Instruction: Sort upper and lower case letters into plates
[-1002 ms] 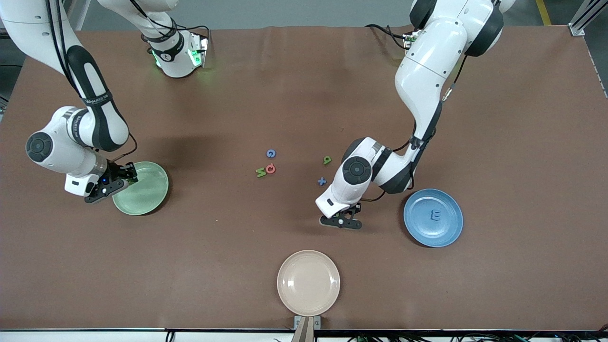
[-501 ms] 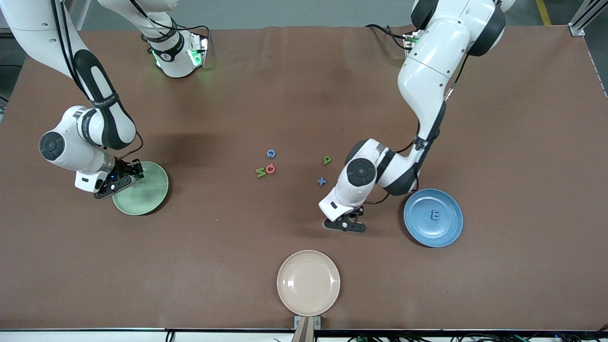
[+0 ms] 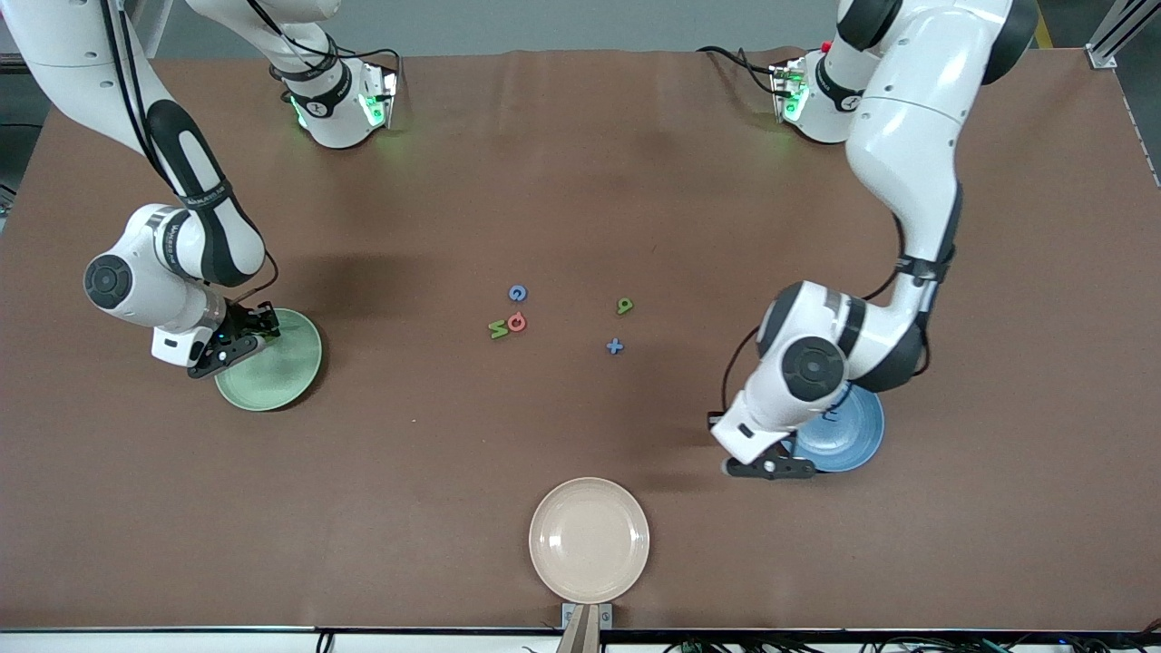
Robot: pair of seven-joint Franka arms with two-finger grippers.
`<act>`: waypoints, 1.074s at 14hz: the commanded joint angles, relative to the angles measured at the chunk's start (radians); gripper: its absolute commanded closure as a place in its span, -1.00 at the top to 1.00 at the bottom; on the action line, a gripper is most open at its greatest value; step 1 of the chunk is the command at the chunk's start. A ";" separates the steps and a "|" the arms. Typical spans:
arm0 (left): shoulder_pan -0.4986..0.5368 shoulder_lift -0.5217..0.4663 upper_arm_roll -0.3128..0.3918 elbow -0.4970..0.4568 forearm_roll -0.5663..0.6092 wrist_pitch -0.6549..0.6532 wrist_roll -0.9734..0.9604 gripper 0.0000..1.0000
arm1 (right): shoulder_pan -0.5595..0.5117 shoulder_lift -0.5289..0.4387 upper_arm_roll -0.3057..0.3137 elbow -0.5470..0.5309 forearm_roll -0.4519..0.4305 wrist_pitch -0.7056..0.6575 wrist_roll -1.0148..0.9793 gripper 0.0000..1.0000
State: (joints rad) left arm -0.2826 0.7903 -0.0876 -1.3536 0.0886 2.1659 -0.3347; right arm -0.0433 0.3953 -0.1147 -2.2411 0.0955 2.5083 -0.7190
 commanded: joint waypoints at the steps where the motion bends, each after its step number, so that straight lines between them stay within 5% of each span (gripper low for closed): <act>1: 0.074 -0.048 -0.009 -0.087 0.020 -0.008 0.060 -0.91 | 0.010 -0.029 0.006 0.001 -0.003 0.003 0.016 0.74; 3: 0.114 -0.046 -0.009 -0.113 0.020 -0.008 0.065 -0.82 | 0.036 -0.056 0.006 0.030 -0.002 -0.084 0.070 0.74; 5: 0.137 -0.045 -0.009 -0.134 0.020 -0.008 0.065 -0.46 | 0.089 -0.091 0.007 0.069 -0.002 -0.220 0.247 0.74; 6: 0.149 -0.043 -0.009 -0.139 0.020 -0.008 0.056 0.12 | 0.124 -0.113 0.010 0.089 0.001 -0.296 0.397 0.74; 7: 0.151 -0.045 -0.007 -0.144 0.020 -0.008 0.054 0.99 | 0.153 -0.124 0.012 0.107 0.004 -0.345 0.515 0.74; 11: 0.142 -0.063 -0.012 -0.137 0.019 -0.046 0.025 1.00 | 0.350 -0.135 0.012 0.140 0.006 -0.399 1.069 0.78; 15: 0.063 -0.080 -0.052 -0.128 0.008 -0.051 -0.247 1.00 | 0.577 -0.112 0.012 0.218 0.018 -0.390 1.704 1.00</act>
State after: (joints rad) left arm -0.1641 0.7403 -0.1295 -1.4633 0.0888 2.1325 -0.4468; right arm 0.4478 0.2708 -0.0915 -2.0723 0.1081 2.1234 0.6693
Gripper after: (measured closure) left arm 0.000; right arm 0.075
